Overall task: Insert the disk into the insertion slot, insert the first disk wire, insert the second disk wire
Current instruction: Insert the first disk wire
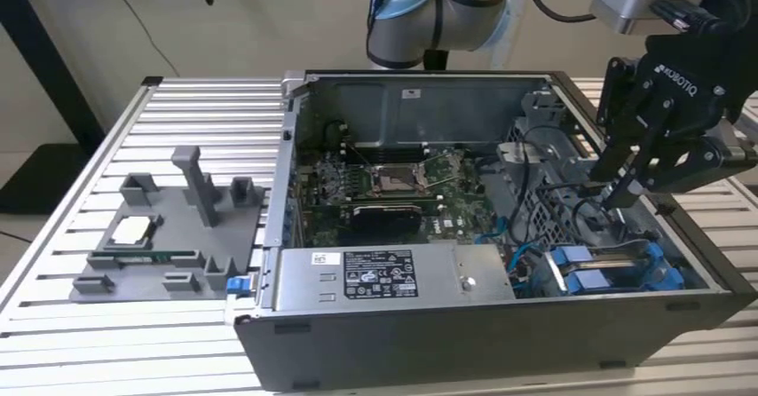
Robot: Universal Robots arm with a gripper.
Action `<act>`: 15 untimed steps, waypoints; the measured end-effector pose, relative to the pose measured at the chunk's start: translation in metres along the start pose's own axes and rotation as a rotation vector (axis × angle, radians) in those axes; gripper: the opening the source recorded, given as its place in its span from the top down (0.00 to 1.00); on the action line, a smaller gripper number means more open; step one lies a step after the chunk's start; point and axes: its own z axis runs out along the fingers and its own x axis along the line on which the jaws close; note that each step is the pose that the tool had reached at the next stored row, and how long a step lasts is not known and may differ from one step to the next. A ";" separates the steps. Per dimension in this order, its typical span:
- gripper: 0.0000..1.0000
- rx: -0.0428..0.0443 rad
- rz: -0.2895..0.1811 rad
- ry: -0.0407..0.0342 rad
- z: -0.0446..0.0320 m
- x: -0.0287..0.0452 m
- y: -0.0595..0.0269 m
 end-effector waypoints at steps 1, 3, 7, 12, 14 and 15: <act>0.60 0.0003 0.000 -0.0004 0.0001 -0.0007 0.0000; 0.60 0.0007 0.000 -0.0026 0.0008 -0.0014 0.0000; 0.60 0.0024 0.000 -0.0071 0.0032 -0.0024 -0.0001; 0.60 0.0053 -0.001 -0.0146 0.0081 -0.0046 -0.0002; 0.60 0.0062 -0.001 -0.0173 0.0097 -0.0056 -0.0002; 0.60 0.0067 -0.001 -0.0189 0.0105 -0.0061 -0.0003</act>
